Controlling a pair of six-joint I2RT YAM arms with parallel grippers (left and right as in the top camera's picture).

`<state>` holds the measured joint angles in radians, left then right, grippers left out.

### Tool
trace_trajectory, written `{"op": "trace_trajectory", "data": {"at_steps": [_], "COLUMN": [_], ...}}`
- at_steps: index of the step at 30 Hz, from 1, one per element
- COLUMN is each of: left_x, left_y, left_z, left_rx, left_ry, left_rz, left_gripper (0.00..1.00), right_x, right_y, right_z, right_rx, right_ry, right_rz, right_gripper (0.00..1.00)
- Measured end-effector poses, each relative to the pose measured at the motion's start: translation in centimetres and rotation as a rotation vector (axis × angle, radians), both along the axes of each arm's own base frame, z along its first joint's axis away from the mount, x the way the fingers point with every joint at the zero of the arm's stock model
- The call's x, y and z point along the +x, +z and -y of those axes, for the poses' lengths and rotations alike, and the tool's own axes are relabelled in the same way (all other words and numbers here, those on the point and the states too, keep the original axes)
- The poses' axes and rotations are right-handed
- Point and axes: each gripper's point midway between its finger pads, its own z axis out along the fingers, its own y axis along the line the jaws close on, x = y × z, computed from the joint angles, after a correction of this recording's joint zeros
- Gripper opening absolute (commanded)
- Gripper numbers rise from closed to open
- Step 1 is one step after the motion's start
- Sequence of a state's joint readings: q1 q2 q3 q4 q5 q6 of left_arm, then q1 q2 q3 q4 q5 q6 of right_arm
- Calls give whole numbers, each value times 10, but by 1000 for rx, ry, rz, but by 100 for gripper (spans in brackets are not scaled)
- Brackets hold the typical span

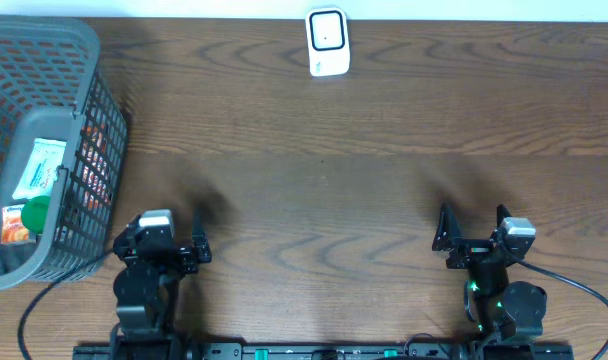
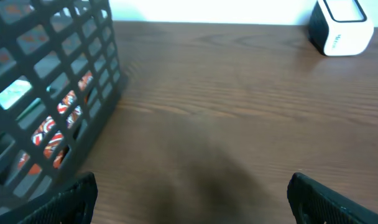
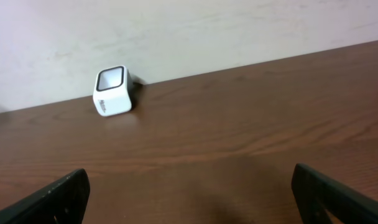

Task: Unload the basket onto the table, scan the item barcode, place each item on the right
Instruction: 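Raise the left gripper and move it over the grey basket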

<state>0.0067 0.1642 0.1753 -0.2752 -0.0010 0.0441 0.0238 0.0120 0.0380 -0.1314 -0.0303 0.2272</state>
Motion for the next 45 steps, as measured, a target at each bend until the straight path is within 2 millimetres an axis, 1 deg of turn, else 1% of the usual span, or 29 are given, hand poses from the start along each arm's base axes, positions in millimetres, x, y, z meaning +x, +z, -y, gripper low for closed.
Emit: {"op": "trace_trajectory", "data": {"at_steps": [7, 10, 19, 24, 28, 36, 38, 41, 45], "left_x": [12, 18, 22, 20, 19, 13, 13, 15, 26], "left_y": [25, 32, 28, 26, 26, 9, 7, 13, 32], "left_z": [9, 13, 18, 33, 38, 41, 41, 39, 36], "left_rx": [-44, -53, -73, -112, -126, -146, -156, -163, -156], "left_ry": [-39, -58, -86, -162, -190, -194, -188, -173, -154], "left_rz": [-65, -101, -211, -225, -226, -321, -348, -389, -411], "left_gripper": [98, 98, 98, 98, 98, 98, 98, 98, 98], "right_x": [0, 0, 0, 0, 0, 0, 0, 0, 0], "right_y": [0, 0, 0, 0, 0, 0, 0, 0, 0], "right_z": [0, 0, 0, 0, 0, 0, 0, 0, 0], "right_rx": [0, 0, 0, 0, 0, 0, 0, 0, 0], "right_ry": [0, 0, 0, 0, 0, 0, 0, 0, 0], "right_rz": [0, 0, 0, 0, 0, 0, 0, 0, 0], "right_gripper": [99, 99, 99, 99, 99, 99, 99, 99, 99]}}
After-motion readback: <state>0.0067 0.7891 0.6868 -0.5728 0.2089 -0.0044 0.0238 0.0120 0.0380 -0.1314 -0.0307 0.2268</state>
